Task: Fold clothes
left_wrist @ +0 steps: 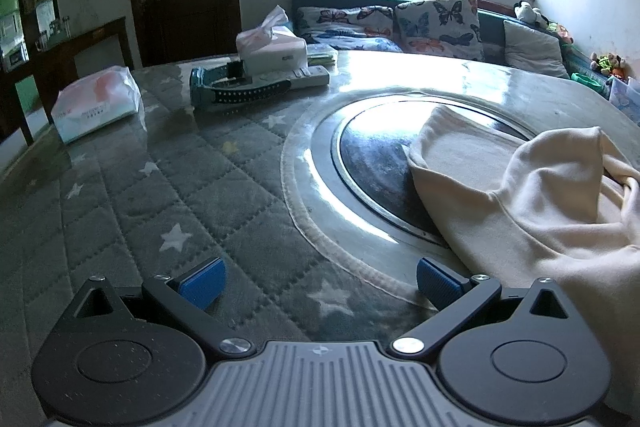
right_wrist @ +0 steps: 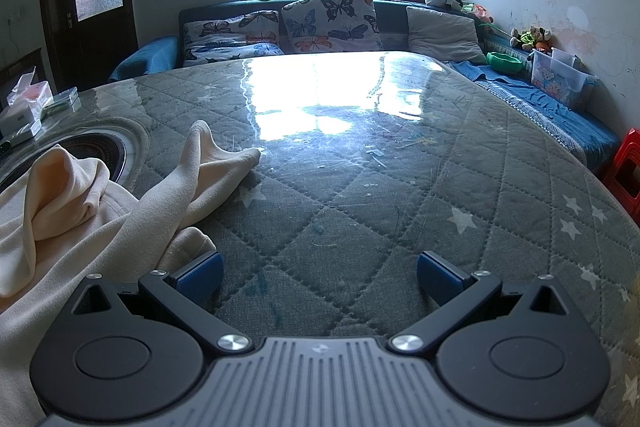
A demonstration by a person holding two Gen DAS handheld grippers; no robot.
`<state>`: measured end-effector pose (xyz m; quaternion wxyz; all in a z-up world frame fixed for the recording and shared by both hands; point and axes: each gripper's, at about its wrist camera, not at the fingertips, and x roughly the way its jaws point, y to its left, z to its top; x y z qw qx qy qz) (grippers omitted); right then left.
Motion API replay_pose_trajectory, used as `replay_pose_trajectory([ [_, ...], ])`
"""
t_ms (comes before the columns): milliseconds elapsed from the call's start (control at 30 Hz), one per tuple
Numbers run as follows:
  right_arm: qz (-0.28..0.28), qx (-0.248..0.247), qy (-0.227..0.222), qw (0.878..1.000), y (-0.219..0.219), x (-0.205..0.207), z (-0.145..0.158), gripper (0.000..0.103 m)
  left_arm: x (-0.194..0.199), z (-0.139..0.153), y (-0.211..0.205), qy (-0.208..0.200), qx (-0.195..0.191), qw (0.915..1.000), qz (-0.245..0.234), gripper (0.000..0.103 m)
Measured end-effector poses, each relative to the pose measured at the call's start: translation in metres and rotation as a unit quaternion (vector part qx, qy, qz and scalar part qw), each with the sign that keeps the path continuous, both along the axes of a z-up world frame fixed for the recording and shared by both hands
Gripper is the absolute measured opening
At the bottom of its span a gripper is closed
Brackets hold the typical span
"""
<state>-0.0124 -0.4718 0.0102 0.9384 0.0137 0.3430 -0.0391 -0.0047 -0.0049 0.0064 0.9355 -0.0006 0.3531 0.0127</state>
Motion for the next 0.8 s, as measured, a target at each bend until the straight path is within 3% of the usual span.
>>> replay_pose_trajectory([
  [300,0.023,-0.023,-0.028,0.999,0.007,-0.011,0.015,0.103,-0.018,0.019,-0.006,-0.005,-0.011,0.9999,-0.007,0.103],
  [800,0.087,-0.02,-0.026,0.996,0.026,-0.035,0.049,0.103,-0.028,0.047,-0.023,-0.007,-0.034,0.9992,-0.017,0.103],
])
